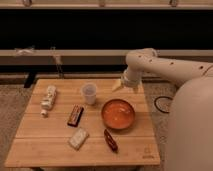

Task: Place the pepper in the ceramic cup

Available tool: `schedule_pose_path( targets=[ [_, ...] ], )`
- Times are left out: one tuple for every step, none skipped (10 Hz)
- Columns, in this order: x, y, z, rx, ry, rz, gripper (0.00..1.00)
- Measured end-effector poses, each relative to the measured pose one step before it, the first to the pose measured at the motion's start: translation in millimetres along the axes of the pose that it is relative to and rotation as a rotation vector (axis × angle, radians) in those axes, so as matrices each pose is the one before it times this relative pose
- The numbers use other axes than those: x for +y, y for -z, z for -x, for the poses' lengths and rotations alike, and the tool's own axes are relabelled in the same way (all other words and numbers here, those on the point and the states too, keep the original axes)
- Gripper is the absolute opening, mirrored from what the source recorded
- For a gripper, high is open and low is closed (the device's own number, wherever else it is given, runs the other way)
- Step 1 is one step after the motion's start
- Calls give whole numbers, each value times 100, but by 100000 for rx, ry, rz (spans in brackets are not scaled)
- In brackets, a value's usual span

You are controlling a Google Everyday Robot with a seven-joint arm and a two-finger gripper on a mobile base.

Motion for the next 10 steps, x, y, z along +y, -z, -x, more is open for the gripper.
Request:
schedule_pose_path(
  targets=[
    [-2, -2, -4, 6, -3, 1, 80],
    [0, 2, 2, -7, -4, 2, 80],
    [-29, -3, -20, 31, -39, -6, 80],
    [-42, -20, -66, 59, 164, -212, 80],
    [174, 73, -441, -34, 1998, -817, 80],
    [478, 12, -905, 194, 2512, -560, 80],
    [654, 23, -1392, 214, 2700, -775, 80],
    [847, 48, -1676, 277, 2290, -784, 80],
    [1208, -127, -2267, 839, 2598, -738, 80],
    [1317, -144, -2306, 833, 2696, -542, 80]
  ],
)
